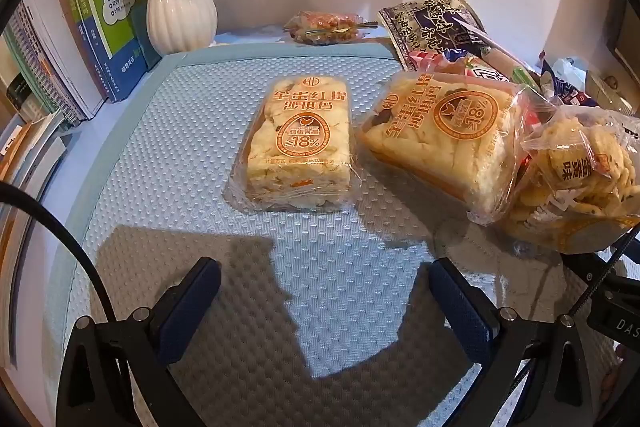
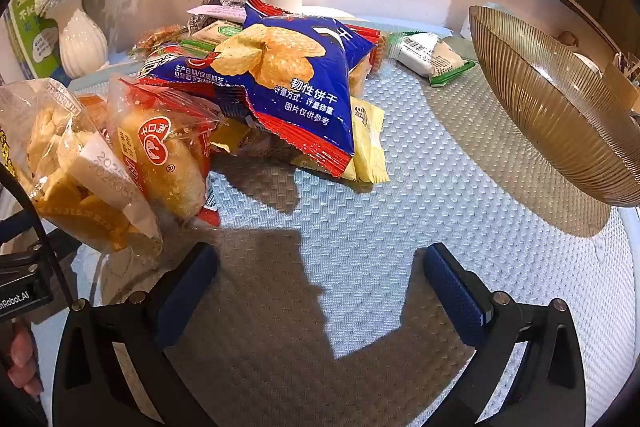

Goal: Organize snacks

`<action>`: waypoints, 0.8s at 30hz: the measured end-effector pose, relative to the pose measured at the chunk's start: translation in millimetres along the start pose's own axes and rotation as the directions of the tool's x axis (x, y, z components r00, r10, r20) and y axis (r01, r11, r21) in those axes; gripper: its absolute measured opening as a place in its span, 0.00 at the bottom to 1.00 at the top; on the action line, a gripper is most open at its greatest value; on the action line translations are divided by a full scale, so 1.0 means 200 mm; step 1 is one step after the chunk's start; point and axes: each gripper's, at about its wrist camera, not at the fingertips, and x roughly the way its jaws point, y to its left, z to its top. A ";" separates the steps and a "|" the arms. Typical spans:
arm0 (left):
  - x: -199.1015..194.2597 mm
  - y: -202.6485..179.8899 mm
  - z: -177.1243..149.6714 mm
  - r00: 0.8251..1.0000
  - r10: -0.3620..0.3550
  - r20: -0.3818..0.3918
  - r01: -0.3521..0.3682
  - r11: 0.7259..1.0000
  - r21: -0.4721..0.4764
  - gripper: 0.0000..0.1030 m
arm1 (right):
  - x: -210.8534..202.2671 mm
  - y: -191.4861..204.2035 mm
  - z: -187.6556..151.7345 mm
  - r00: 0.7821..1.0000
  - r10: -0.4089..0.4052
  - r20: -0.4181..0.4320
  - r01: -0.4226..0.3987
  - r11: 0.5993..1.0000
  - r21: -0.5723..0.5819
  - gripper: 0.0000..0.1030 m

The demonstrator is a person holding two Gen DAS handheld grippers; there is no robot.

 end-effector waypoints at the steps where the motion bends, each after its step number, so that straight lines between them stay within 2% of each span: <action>1: 0.00 0.00 0.00 1.000 0.001 0.000 -0.001 1.000 0.000 1.00 | 0.00 0.00 0.00 1.000 0.002 -0.001 -0.002 1.000 0.000 1.00; 4: 0.00 -0.01 0.00 1.000 0.003 -0.006 -0.003 1.000 0.002 1.00 | -0.01 0.00 0.00 1.000 0.010 -0.025 -0.010 1.000 -0.005 1.00; 6: 0.00 -0.01 0.01 1.000 0.002 -0.022 -0.001 1.000 0.008 1.00 | -0.02 -0.01 0.00 0.996 0.016 -0.085 -0.017 1.000 -0.011 1.00; 12: 0.03 -0.01 0.04 0.996 -0.019 -0.089 0.023 0.999 0.044 1.00 | -0.06 0.01 -0.02 0.966 0.029 -0.256 -0.042 0.998 -0.042 1.00; 16: -0.01 -0.04 0.00 0.988 -0.027 -0.151 0.040 0.996 0.078 1.00 | -0.08 0.03 -0.05 0.948 0.029 -0.317 -0.047 0.998 -0.048 1.00; 20: -0.11 -0.03 -0.03 0.985 -0.053 -0.165 0.066 0.995 0.076 0.98 | -0.18 0.00 -0.12 0.938 0.032 -0.345 -0.042 0.999 -0.022 1.00; 24: -0.29 -0.06 -0.06 0.993 -0.041 -0.107 0.051 0.994 0.093 0.98 | -0.39 -0.05 -0.13 0.962 0.034 -0.270 -0.031 0.999 0.017 1.00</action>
